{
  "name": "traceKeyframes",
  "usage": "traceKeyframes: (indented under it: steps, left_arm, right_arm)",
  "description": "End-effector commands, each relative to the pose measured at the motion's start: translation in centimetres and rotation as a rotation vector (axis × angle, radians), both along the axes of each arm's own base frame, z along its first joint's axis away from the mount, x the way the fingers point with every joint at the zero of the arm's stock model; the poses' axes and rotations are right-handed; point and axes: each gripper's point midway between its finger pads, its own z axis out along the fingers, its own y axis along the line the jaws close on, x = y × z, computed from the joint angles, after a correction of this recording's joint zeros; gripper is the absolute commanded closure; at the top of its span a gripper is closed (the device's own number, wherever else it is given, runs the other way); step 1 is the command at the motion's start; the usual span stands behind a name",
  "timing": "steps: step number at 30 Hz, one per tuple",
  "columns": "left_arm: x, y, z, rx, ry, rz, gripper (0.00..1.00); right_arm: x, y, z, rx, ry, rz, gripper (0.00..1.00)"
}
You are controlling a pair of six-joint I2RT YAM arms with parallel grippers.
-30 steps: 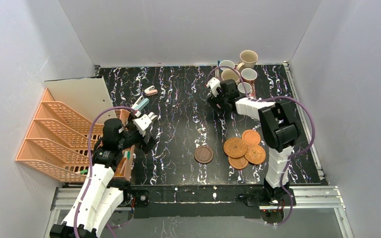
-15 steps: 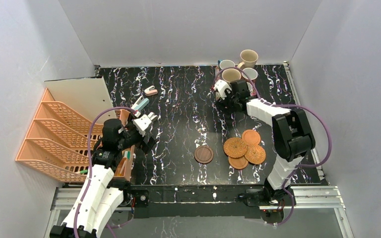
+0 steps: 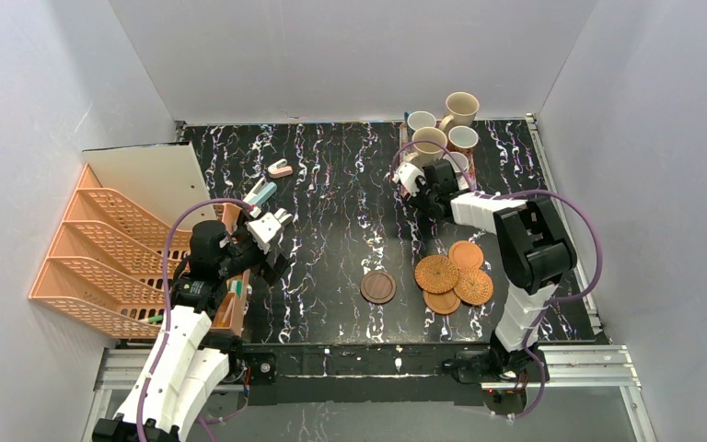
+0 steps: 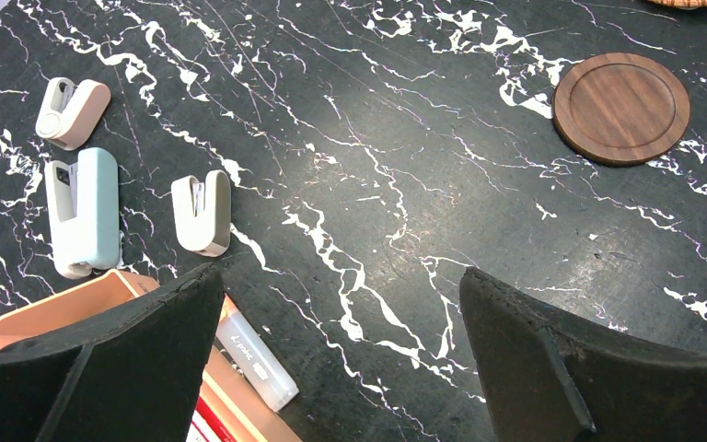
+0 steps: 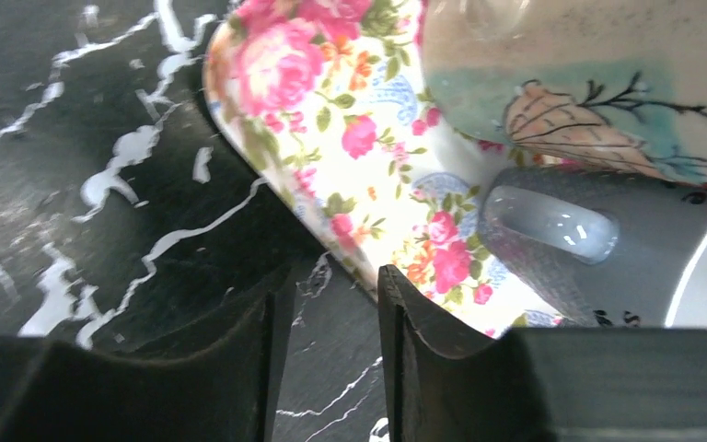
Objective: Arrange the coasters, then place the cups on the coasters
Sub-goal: Move the tray to the corner of the board, then move the coaster to the center of the board.
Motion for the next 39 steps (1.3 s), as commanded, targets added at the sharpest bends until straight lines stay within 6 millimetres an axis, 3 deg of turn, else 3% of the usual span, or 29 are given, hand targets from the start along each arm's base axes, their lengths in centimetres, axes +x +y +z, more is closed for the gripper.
traceKeyframes:
  steps: [1,8,11,13,17,20,24,29,35,39]
  left_arm:
    - [-0.3,-0.2,0.1,-0.004,-0.003,-0.018,0.02]
    - [-0.3,-0.1,0.3,-0.007,-0.013,-0.014,0.02]
    - [-0.3,-0.1,0.3,-0.007,-0.011,-0.010,0.02]
    - [-0.4,-0.1,0.4,-0.008,-0.013,-0.011,0.02]
    - [-0.3,-0.2,0.3,-0.008,-0.008,-0.015,0.02]
    - [-0.4,-0.1,0.5,-0.008,-0.005,-0.014,0.02]
    - [-0.6,-0.1,0.9,-0.009,-0.023,-0.011,0.02]
    - [-0.5,-0.2,0.7,-0.010,-0.017,-0.019,0.02]
    - [-0.7,-0.3,0.7,-0.011,-0.017,-0.030,0.02]
    - [-0.8,-0.3,0.8,-0.013,-0.024,-0.031,0.02]
  right_arm:
    - [1.5,-0.8,-0.7,-0.077,-0.071,-0.043,0.54]
    - [3.2,-2.7,-0.3,-0.177,-0.164,-0.123,0.60]
    - [2.6,-2.5,1.5,-0.176,-0.161,-0.104,0.57]
    - [0.9,-1.0,3.8,-0.100,-0.095,-0.037,0.49]
    - [-6.1,3.6,10.0,0.096,0.035,0.174,0.28]
    - [-10.9,6.9,11.9,0.129,0.058,0.325,0.14]
    - [-16.4,9.8,9.5,0.056,0.114,0.474,0.06]
    - [-20.2,12.1,6.2,0.019,0.191,0.581,0.02]
    - [-21.4,13.7,2.2,-0.038,0.245,0.623,0.02]
    - [-21.8,14.3,0.7,-0.050,0.271,0.629,0.02]
